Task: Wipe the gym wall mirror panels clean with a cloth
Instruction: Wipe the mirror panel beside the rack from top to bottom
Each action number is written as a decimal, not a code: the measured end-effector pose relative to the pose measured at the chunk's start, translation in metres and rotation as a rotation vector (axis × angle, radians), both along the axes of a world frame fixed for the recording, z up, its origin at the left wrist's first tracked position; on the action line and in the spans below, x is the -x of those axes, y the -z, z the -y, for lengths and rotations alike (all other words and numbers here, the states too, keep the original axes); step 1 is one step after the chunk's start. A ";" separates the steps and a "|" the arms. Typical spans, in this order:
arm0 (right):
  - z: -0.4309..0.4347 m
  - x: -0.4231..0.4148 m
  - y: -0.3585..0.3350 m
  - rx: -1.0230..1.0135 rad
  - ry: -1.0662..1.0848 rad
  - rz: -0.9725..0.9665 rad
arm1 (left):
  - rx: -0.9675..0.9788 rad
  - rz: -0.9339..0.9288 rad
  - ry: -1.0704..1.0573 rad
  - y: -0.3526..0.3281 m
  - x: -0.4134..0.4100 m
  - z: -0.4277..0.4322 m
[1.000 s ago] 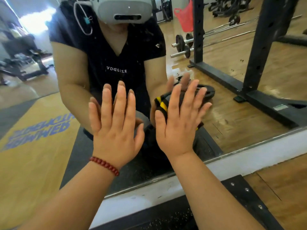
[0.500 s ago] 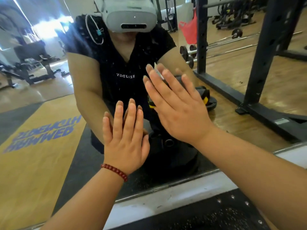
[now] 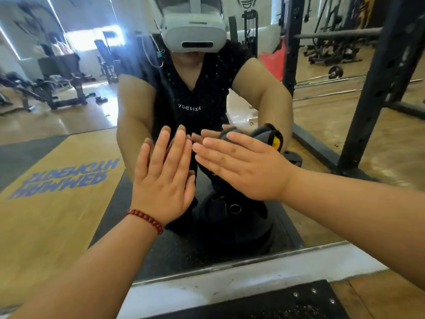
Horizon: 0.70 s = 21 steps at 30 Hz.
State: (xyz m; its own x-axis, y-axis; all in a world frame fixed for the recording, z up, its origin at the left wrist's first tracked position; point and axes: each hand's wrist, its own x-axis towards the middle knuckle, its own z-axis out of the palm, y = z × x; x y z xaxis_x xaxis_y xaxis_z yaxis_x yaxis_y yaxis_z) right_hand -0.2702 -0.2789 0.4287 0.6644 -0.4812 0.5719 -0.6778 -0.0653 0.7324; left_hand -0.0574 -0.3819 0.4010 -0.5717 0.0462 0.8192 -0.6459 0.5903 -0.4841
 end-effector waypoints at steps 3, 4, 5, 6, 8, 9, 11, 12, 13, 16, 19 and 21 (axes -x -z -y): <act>-0.007 0.014 0.001 -0.204 -0.033 -0.254 | 0.015 -0.009 0.012 0.000 0.000 0.001; -0.008 0.015 -0.006 -0.234 -0.043 -0.274 | 0.017 -0.011 0.011 0.001 0.001 0.001; -0.009 0.014 -0.015 -0.225 -0.063 -0.251 | 0.014 -0.017 0.014 0.001 0.001 0.001; -0.008 0.011 -0.023 -0.191 -0.076 -0.191 | 0.008 -0.023 0.020 0.001 0.001 0.001; -0.006 0.004 -0.036 -0.071 -0.066 -0.034 | 0.010 -0.036 0.027 0.001 0.001 0.001; -0.005 0.001 -0.038 -0.022 -0.055 0.025 | 0.009 -0.039 0.028 0.001 0.002 0.000; -0.003 0.000 -0.028 0.007 -0.024 0.019 | -0.008 -0.035 0.031 0.000 0.002 -0.001; -0.003 0.001 -0.020 -0.017 -0.006 -0.052 | -0.010 -0.030 0.034 -0.001 0.002 -0.001; -0.003 0.004 -0.013 -0.066 0.013 -0.150 | -0.010 -0.024 0.034 -0.001 0.001 -0.001; -0.006 0.009 -0.022 -0.148 0.013 -0.269 | -0.006 -0.024 0.025 0.000 0.000 0.001; -0.007 0.006 -0.050 0.030 0.022 -0.070 | -0.003 -0.031 0.029 0.001 0.001 0.000; -0.007 0.001 -0.054 0.088 0.024 0.002 | -0.005 -0.027 0.013 0.001 0.001 0.000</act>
State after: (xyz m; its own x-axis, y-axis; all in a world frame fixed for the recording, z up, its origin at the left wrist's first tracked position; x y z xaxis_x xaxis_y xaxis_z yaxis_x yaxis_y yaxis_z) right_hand -0.2717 -0.2724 0.4830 0.6520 -0.4448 0.6140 -0.6798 0.0157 0.7332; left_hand -0.0586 -0.3819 0.3999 -0.5489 0.0492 0.8344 -0.6507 0.6014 -0.4635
